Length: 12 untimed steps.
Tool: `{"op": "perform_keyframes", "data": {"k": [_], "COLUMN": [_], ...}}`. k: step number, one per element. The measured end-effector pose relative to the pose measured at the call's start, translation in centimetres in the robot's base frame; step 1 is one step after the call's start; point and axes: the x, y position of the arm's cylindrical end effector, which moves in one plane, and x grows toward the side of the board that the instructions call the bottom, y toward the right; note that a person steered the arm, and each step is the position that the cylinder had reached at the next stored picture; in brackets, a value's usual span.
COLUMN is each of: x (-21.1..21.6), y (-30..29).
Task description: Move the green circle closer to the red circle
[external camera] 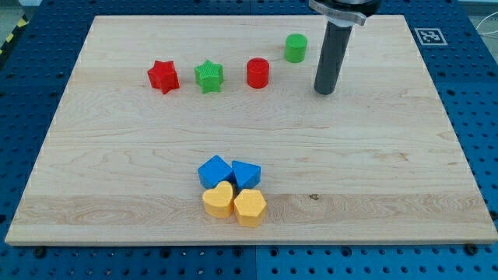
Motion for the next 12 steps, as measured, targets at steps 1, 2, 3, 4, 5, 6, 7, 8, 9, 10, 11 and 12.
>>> {"op": "perform_keyframes", "data": {"k": [1, 2, 3, 4, 5, 6, 7, 8, 9, 10, 11, 12], "x": [0.0, 0.0, 0.0, -0.1, -0.1, -0.1, -0.2, -1.7, -4.4, -7.3, -10.7, -12.6], "y": [0.0, -0.8, -4.1, -6.3, -6.3, -5.9, -3.7, -0.8, 2.0, 3.4, 1.6, -1.6]}}
